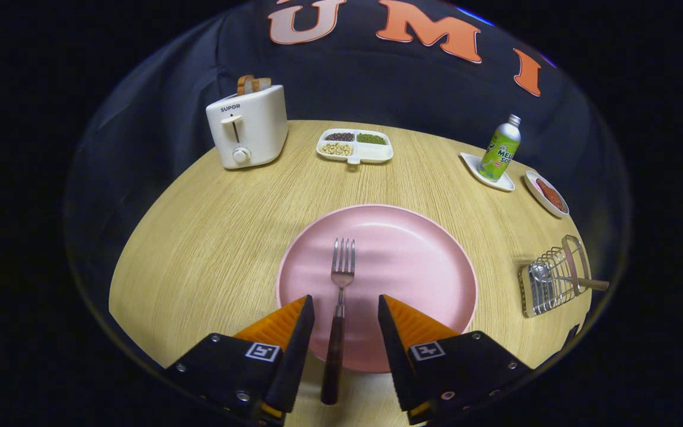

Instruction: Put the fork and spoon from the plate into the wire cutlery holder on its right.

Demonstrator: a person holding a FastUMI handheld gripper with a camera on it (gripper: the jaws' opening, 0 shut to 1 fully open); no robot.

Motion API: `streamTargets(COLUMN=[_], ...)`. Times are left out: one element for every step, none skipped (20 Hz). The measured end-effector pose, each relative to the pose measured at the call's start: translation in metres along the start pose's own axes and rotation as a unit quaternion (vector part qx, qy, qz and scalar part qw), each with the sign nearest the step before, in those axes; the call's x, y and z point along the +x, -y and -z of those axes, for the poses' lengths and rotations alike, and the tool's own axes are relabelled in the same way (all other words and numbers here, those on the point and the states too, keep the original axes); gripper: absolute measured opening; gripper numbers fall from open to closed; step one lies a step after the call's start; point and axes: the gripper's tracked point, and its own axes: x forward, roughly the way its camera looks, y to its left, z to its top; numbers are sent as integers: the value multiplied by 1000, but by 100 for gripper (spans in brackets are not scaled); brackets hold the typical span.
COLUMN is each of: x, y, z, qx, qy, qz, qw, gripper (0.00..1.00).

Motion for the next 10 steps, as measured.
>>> streamTargets(x=[1, 3, 4, 5, 6, 8, 9, 9, 11, 10], y=[0, 0, -2, -2, -2, -2, -1, -1, 1, 3], z=[1, 3, 3, 5, 6, 7, 8, 9, 8, 8], qx=[-4, -6, -7, -8, -9, -10, -10, -9, -10, -11], qy=[-1, -1, -2, -5, -8, -11, -13, -14, -12, -12], qz=[3, 3, 1, 0, -1, 0, 4, 3, 8, 9], qw=[1000, 1000, 1000, 1000, 1000, 1000, 1000, 1000, 1000, 1000], gripper=[55, 51, 45, 40, 34, 30, 24, 21, 16, 11])
